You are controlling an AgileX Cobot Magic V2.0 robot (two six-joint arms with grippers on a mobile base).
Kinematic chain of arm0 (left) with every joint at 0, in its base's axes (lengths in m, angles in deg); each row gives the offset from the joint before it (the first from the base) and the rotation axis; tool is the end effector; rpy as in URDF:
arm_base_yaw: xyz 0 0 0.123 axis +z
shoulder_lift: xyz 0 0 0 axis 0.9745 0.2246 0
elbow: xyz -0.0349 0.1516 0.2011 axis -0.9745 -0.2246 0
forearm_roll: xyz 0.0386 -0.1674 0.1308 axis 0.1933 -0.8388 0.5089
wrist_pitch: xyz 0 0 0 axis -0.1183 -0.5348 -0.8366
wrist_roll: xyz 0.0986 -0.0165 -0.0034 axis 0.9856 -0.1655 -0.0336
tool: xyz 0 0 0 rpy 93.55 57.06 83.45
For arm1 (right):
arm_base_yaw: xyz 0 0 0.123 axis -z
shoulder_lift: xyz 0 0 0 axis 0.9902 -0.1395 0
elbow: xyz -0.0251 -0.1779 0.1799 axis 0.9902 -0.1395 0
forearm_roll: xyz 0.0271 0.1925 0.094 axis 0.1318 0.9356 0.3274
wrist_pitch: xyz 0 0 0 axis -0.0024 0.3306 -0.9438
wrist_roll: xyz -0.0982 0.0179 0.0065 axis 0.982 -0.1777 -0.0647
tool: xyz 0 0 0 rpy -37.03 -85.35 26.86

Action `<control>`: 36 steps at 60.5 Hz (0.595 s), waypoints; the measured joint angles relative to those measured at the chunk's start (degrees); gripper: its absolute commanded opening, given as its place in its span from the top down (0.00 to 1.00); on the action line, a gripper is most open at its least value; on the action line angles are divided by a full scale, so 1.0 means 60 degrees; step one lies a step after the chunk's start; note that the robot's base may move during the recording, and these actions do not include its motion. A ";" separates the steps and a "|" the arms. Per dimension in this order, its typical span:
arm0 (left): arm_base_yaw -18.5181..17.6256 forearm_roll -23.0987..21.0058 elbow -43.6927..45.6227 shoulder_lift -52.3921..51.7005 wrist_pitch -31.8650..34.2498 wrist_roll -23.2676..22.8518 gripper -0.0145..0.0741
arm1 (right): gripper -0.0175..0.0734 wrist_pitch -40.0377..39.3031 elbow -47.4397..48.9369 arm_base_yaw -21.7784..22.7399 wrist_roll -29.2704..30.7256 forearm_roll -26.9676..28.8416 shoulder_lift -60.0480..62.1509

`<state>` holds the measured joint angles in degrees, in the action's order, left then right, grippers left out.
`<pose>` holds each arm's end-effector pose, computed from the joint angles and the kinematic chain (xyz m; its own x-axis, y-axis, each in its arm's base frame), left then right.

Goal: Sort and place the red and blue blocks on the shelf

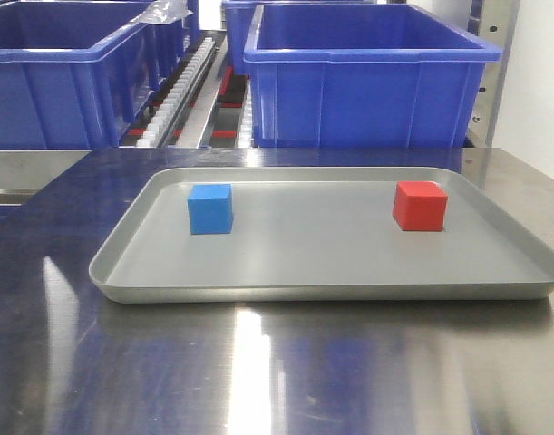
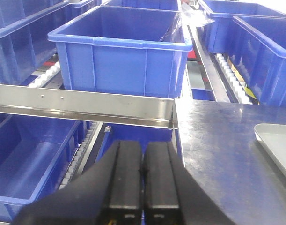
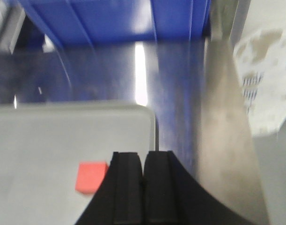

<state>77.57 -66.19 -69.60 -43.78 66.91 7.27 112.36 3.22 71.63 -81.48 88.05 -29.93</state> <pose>0.0602 0.0021 0.2033 0.0019 -0.1135 -0.9935 -0.0245 0.9932 -0.1135 0.2296 0.0427 0.3101 -0.5685 0.1419 -0.8103 -0.0489 0.9774 0.2055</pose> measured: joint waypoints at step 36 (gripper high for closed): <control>0.0000 0.0000 0.0000 0.0000 0.0000 0.0000 0.67 | 0.15 0.1328 0.0747 -0.1256 0.0000 0.0357 -0.1923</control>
<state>77.57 -66.19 -69.60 -43.78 66.91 7.27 120.32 7.70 64.09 -81.48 90.19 -41.47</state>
